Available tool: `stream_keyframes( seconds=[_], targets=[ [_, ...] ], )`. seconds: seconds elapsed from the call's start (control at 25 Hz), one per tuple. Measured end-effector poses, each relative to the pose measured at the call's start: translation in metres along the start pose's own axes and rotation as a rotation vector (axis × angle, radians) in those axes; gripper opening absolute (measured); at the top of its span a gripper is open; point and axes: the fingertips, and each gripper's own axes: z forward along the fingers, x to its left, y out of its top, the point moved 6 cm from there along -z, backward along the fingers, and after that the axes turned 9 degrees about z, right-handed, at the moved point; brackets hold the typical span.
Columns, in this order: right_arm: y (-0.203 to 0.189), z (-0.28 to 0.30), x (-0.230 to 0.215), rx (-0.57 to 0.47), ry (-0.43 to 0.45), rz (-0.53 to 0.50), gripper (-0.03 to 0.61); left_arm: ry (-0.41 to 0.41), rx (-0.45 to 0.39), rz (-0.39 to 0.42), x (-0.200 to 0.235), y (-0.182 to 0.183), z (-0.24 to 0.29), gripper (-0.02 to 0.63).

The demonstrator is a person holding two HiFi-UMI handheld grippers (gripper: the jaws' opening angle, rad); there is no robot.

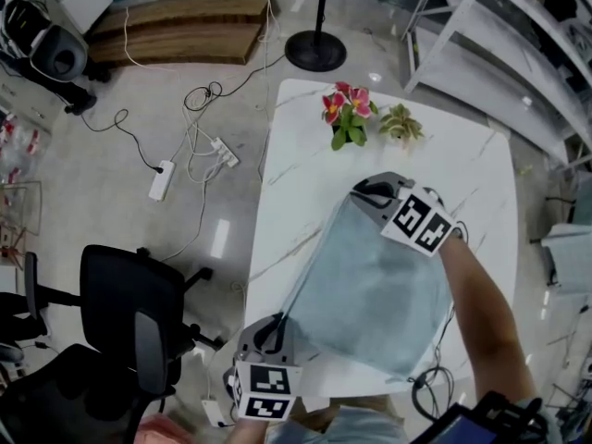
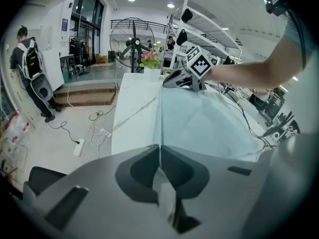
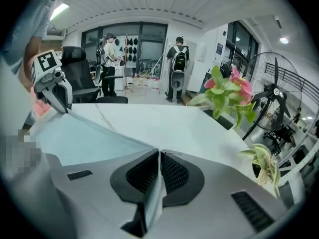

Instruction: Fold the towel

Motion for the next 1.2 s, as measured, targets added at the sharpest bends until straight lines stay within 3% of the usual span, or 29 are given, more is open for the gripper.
stream_keyframes(
  seconds=[0.2, 0.28, 0.36, 0.4, 0.56, 0.72, 1.04, 1.2],
  targets=[
    [-0.003, 0.008, 0.0, 0.006, -0.055, -0.007, 0.035, 0.002, 0.011, 0.028, 0.0, 0.0, 0.003, 0.021],
    [0.005, 0.002, -0.003, 0.0, -0.049, 0.04, 0.106, -0.008, -0.002, 0.033, -0.001, 0.001, 0.0, 0.039],
    [0.02, -0.014, -0.008, -0.063, -0.027, 0.123, 0.169, -0.027, -0.028, 0.025, 0.0, 0.003, -0.008, 0.194],
    [0.028, -0.025, -0.009, -0.104, -0.019, 0.155, 0.184, -0.029, -0.04, 0.023, 0.001, 0.004, -0.012, 0.222],
    [0.052, -0.074, -0.006, -0.251, -0.035, 0.229, 0.193, 0.01, -0.079, 0.029, 0.007, 0.005, -0.038, 0.229],
    [0.052, -0.13, -0.001, -0.319, -0.117, 0.26, 0.189, 0.063, -0.143, 0.051, 0.01, 0.021, -0.061, 0.219],
    [-0.022, -0.233, 0.022, -0.294, -0.278, 0.361, 0.189, 0.042, -0.336, 0.111, -0.018, 0.1, -0.074, 0.201],
    [-0.08, -0.262, 0.047, -0.298, -0.324, 0.487, 0.19, 0.038, -0.382, 0.18, -0.039, 0.129, -0.058, 0.179]
  ],
)
